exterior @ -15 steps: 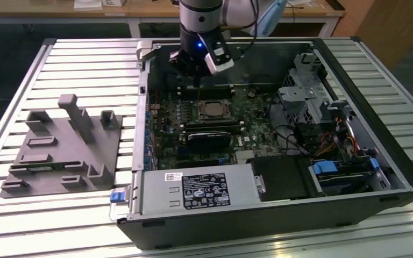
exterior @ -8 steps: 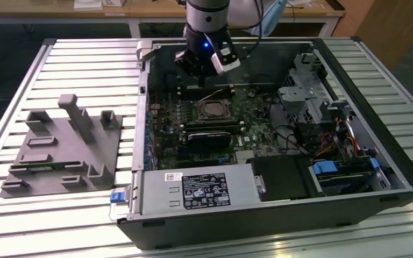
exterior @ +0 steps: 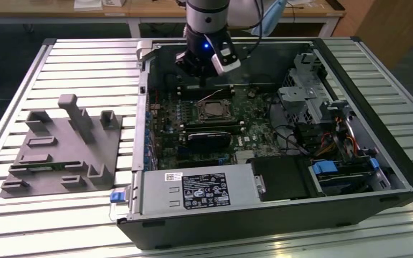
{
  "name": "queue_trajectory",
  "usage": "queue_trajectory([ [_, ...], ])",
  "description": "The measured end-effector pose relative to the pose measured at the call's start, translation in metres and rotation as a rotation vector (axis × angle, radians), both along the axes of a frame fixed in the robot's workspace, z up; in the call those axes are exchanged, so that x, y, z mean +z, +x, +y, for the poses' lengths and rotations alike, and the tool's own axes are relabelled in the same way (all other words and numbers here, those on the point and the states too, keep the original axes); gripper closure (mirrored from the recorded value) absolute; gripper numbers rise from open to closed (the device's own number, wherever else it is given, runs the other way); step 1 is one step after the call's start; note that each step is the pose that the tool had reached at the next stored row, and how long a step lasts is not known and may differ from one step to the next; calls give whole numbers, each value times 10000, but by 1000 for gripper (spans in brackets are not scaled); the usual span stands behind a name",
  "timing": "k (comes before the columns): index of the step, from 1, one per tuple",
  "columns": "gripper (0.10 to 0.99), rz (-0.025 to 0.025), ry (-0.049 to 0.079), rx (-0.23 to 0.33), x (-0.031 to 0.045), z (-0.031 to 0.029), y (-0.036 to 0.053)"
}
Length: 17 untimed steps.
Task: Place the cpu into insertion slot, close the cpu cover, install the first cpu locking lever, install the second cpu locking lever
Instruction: 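Install the first cpu locking lever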
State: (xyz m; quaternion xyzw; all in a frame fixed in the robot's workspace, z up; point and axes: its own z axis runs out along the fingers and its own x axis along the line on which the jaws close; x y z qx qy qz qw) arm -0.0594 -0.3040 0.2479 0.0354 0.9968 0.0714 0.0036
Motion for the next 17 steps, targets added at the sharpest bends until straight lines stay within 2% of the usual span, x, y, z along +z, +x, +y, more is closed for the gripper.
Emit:
queue_trajectory([
  [3, 980, -238, 0, -1, -15, -1, -1],
  [8, 980, -664, 2, 0, -40, -3, -2],
  [13, 980, -971, 0, -1, -73, -9, -2],
  [17, 980, -1211, 56, -3, -91, -9, -2],
])
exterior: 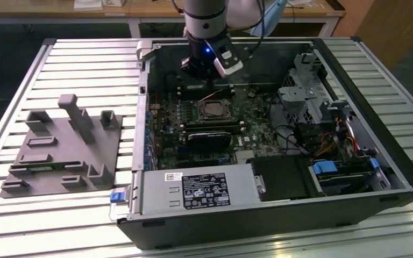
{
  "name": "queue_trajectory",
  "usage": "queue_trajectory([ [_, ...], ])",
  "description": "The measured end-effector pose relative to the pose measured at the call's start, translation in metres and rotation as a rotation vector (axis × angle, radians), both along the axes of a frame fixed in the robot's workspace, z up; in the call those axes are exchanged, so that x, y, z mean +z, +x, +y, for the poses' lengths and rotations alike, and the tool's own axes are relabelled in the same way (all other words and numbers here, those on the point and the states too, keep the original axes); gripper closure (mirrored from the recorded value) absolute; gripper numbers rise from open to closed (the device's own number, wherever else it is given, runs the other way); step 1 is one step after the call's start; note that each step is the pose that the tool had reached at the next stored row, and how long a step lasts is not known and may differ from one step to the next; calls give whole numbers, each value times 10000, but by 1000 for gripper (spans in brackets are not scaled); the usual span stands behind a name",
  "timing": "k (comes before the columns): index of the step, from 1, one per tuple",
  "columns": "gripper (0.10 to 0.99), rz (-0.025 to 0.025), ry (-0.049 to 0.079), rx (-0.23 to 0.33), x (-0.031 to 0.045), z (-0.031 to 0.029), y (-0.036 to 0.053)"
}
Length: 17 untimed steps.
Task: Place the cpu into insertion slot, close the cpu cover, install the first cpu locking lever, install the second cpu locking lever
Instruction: 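Install the first cpu locking lever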
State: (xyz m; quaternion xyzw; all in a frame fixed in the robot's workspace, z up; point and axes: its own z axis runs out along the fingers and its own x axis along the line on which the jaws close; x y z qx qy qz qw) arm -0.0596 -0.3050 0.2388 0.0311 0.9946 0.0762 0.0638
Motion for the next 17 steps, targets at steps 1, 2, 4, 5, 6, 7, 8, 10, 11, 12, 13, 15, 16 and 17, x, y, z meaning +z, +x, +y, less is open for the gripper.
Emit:
queue_trajectory([
  [1, 980, -55, 17, 0, -4, 0, 0],
  [2, 980, -109, 33, 0, -9, -1, 0],
  [4, 980, -210, 71, 0, -18, -3, 0],
  [5, 980, -262, 91, 0, -23, -4, 0],
  [6, 980, -311, 112, 0, -28, -5, 0],
  [7, 980, -357, 133, 1, -32, -6, 0],
  [8, 980, -404, 154, 0, -37, -7, 0],
  [10, 980, -498, 194, 0, -47, -10, 0],
  [11, 980, -543, 210, 1, -52, -11, 0],
  [12, 980, -590, 225, 1, -59, -14, 1],
  [13, 980, -626, 235, 2, -65, -17, 1],
  [15, 980, -684, 263, 0, -83, -24, 0],
  [16, 980, -689, 268, 0, -98, -27, 0],
  [17, 980, -692, 272, -1, -115, -29, 0],
])
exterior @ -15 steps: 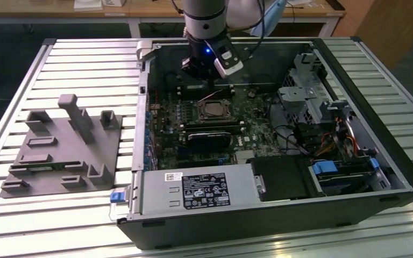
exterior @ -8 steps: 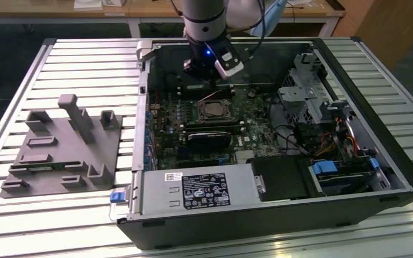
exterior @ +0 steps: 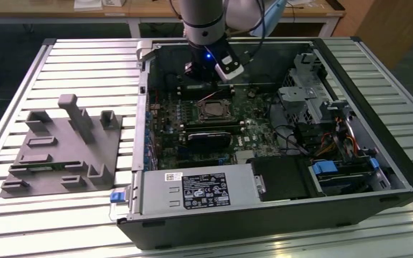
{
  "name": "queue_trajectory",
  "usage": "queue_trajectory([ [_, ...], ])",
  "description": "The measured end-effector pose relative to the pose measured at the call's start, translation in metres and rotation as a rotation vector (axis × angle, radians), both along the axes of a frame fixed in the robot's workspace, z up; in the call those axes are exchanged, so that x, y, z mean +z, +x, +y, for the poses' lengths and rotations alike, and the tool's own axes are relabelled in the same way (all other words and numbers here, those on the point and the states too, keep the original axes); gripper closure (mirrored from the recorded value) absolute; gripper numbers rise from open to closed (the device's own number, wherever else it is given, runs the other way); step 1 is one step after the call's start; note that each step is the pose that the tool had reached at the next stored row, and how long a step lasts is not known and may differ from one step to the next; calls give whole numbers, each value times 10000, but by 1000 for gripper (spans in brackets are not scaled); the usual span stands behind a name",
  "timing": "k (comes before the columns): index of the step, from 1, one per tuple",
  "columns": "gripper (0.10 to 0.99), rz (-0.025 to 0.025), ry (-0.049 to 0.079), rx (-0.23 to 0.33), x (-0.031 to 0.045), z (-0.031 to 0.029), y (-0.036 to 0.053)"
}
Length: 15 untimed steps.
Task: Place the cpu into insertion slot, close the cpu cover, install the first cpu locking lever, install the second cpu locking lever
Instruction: 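Install the first cpu locking lever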
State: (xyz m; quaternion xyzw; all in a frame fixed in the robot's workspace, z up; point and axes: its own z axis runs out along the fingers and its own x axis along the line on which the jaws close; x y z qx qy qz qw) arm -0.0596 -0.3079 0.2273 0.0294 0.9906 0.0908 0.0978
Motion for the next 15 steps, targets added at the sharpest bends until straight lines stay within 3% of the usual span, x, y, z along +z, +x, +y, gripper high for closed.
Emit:
queue_trajectory([
  [4, 980, -5, 28, 0, -66, -7, 0],
  [6, 980, -3, 109, 0, -73, -8, 0],
  [12, 980, -5, 120, 0, -75, -7, 0],
  [14, 980, -37, 116, 0, -81, -7, 0],
  [15, 980, -91, 94, 0, -86, -7, -1],
])
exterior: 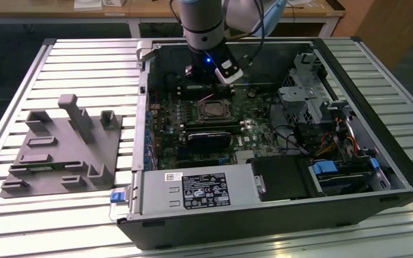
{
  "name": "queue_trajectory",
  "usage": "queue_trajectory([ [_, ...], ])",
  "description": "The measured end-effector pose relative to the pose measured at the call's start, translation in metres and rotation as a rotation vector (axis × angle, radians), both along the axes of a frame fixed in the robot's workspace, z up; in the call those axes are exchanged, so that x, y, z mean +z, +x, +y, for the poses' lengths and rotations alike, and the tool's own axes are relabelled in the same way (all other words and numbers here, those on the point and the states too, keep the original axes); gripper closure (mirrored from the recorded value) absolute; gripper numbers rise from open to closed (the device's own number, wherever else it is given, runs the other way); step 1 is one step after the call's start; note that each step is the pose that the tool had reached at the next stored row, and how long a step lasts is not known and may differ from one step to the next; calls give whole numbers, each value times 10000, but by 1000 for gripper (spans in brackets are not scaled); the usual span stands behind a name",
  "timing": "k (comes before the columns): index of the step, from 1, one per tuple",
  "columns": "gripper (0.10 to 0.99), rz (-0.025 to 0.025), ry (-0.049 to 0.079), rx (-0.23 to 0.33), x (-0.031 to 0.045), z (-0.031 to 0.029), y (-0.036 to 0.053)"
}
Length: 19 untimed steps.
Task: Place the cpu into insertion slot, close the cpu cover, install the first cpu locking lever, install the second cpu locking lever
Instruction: 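Install the first cpu locking lever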
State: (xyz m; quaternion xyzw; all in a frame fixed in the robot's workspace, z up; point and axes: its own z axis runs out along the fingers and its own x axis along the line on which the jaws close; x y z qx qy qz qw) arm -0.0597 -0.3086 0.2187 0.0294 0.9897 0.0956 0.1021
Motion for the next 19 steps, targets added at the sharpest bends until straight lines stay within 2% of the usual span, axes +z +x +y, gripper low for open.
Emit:
queue_trajectory([
  [5, 980, -343, -16, -26, -33, 0, -6],
  [6, 980, -387, -19, -30, -37, 0, -6],
  [14, 980, -393, -37, -68, -41, 1, -6],
  [19, 980, -398, -48, -551, -61, 0, -11],
])
